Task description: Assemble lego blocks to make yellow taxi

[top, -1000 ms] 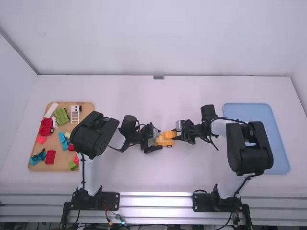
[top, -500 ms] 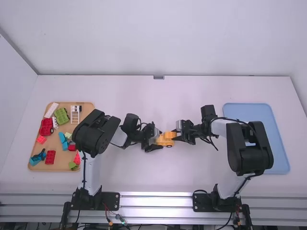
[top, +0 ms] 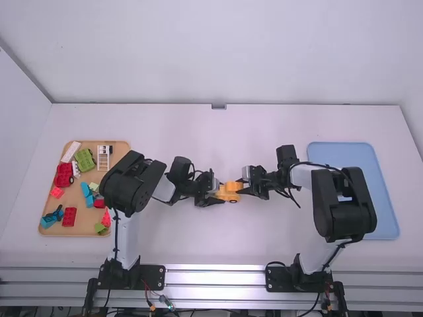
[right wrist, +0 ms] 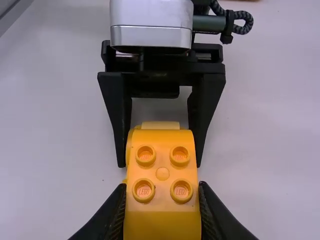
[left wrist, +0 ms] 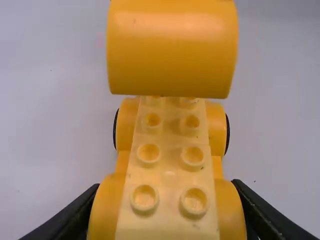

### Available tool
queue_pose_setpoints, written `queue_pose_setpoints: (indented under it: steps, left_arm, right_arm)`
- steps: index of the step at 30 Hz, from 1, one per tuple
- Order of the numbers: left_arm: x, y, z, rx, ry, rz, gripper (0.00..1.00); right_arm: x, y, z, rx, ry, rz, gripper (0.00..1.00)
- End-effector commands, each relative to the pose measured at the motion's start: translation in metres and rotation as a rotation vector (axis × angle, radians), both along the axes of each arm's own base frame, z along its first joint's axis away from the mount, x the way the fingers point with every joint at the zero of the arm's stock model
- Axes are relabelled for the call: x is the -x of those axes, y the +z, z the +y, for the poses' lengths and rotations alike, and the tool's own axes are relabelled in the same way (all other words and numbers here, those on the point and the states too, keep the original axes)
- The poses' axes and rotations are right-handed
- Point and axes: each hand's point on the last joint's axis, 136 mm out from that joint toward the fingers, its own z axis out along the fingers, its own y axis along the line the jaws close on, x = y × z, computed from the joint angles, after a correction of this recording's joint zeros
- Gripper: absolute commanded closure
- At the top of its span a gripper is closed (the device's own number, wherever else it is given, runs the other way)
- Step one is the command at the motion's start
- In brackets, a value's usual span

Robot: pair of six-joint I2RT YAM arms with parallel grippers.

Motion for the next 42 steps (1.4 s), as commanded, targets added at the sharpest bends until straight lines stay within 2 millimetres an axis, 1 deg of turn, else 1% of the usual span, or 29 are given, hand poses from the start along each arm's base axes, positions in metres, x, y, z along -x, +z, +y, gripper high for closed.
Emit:
queue_pose_setpoints:
  steps: [1,4,9,16,24,28,31,36,42]
  left_arm:
    - [0.009,-0.005,-0.001,0.010,-0.029,0.019,0.48]
    - [0.009,-0.005,-0.001,0.010,-0.029,0.019,0.49]
    - [0.009,-0.005,-0.001,0.011,-0.027,0.021,0.49]
    - [0.008,-0.004,-0.002,0.013,-0.027,0.019,0.53]
    - [0.008,-0.004,-0.003,0.012,-0.030,0.021,0.54]
    - [0.010,-0.004,-0.003,0.016,-0.035,0.025,0.55]
    - [0.010,-0.003,-0.002,0.016,-0.033,0.025,0.55]
    - [0.010,-0.003,-0.003,0.016,-0.036,0.025,0.55]
    - [0.010,-0.003,-0.003,0.016,-0.036,0.025,0.56]
  right_arm:
    - [0.009,-0.008,0.010,-0.006,0.017,0.052,0.99]
    - [0.004,-0.018,0.016,0.016,-0.008,0.082,1.00]
    - [0.007,-0.022,0.021,0.046,0.008,0.072,1.00]
    - [0.013,-0.027,0.022,0.064,0.016,0.081,1.00]
    - [0.019,-0.034,0.021,0.060,0.012,0.070,1.00]
    - [0.008,-0.034,0.022,0.049,-0.053,0.077,1.00]
    - [0.009,-0.032,0.022,0.023,-0.043,0.059,1.00]
    - [0.009,-0.032,0.017,0.018,-0.057,0.082,1.00]
    - [0.012,-0.032,0.017,0.014,-0.045,0.076,1.00]
